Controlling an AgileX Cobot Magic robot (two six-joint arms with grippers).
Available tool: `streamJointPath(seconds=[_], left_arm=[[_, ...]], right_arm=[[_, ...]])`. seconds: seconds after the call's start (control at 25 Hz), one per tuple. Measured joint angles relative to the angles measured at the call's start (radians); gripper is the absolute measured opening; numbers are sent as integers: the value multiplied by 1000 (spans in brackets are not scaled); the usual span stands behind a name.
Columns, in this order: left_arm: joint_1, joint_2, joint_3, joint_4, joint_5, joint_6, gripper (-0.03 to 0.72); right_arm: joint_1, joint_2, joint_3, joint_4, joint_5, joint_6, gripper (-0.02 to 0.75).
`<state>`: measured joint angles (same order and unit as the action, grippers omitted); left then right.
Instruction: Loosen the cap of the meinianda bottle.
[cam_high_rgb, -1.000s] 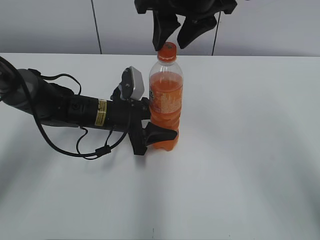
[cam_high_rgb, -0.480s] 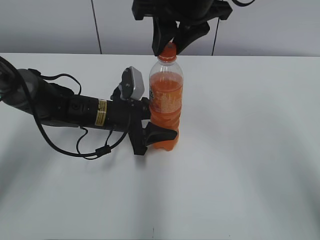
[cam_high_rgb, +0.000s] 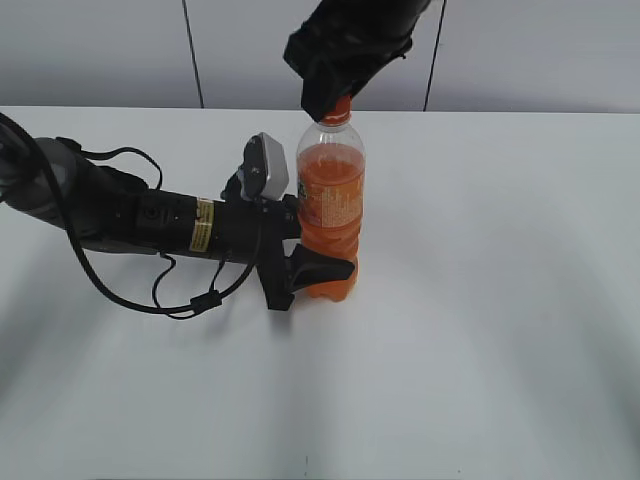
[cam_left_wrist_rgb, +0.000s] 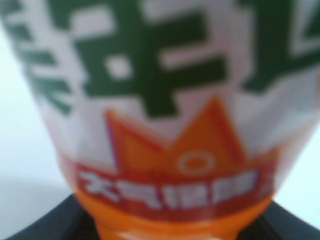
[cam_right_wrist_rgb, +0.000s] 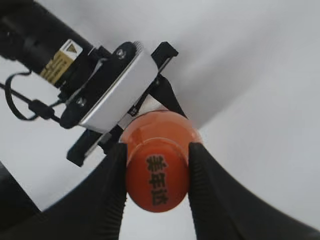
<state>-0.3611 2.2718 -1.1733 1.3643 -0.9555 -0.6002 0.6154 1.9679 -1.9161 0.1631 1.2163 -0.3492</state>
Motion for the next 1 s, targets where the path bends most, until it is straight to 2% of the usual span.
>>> streamJointPath(seconds=[0.24,0.48,0.64,0.88,1.0], left_arm=[[0,0,0,0,-1,2,402],[0,0,0,0,1,7,402],[0,0,-1,0,2,7,402],[0,0,-1,0,2,7,402],[0,0,-1,-1,3,3,402]], right_arm=[[0,0,0,13,2,-596,279],[0,-3,0,14,17,-971,279],[0,-4,0,13,20,-1038,279],[0,-4,0,13,20,-1024,283],[0,-4,0,13,14,-969,349]])
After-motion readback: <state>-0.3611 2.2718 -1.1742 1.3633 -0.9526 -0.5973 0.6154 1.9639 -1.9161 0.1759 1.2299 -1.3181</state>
